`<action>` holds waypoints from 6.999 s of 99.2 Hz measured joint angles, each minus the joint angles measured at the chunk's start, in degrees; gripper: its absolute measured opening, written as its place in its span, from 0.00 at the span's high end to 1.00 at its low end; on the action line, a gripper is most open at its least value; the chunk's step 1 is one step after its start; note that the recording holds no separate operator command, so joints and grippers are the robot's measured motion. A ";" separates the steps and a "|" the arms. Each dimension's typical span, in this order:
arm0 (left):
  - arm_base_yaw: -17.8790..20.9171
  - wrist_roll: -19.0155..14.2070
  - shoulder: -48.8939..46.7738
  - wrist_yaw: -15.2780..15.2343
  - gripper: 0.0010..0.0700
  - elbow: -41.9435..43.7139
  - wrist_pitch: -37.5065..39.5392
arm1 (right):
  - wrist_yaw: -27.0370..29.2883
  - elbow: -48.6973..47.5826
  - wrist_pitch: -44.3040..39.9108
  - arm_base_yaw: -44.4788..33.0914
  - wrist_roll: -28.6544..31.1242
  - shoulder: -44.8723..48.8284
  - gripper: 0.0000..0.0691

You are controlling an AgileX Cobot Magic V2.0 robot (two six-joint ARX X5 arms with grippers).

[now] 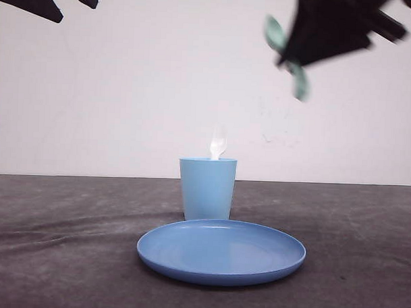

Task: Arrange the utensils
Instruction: 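Carry the green spoon with the right gripper and insert it into the cup, then lower the right gripper around the blue cup and grasp its rim, then lift the blue cup with the right gripper above the plate, then lower the cup onto the plate center and open the right gripper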

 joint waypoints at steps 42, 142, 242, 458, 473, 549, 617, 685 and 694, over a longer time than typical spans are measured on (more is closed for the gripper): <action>-0.61 -1.97 0.00 1.53 0.58 0.00 0.00 | 2.64 0.96 19.30 3.19 -7.67 17.35 0.91; -1.81 -3.10 0.00 1.53 0.58 0.00 -1.42 | 2.62 1.27 30.05 3.17 -10.16 31.36 0.48; -1.84 -3.08 0.00 1.53 0.58 0.00 -1.42 | 1.07 1.27 -6.82 5.92 -2.45 3.89 0.02; -1.86 -1.77 0.00 1.51 0.58 0.00 -3.58 | 0.17 16.59 0.55 1.88 1.88 39.91 0.39; -1.86 -1.70 0.00 1.51 0.58 0.00 -3.58 | 0.66 16.76 -0.24 1.88 0.61 39.87 0.40; -1.86 -1.57 0.00 1.51 0.58 0.00 -3.58 | 2.60 17.38 -19.91 6.25 -8.15 11.15 0.41; -1.86 -1.60 0.00 1.51 0.58 0.00 -3.58 | 10.56 -4.68 0.44 16.72 -3.67 17.16 0.42; -1.86 -1.60 0.00 1.51 0.58 0.00 -3.58 | 11.19 -4.70 3.67 17.38 -0.92 22.64 0.23; -1.86 -1.60 0.00 1.51 0.58 0.00 -3.58 | 11.19 -4.70 3.61 17.38 -0.61 22.62 0.13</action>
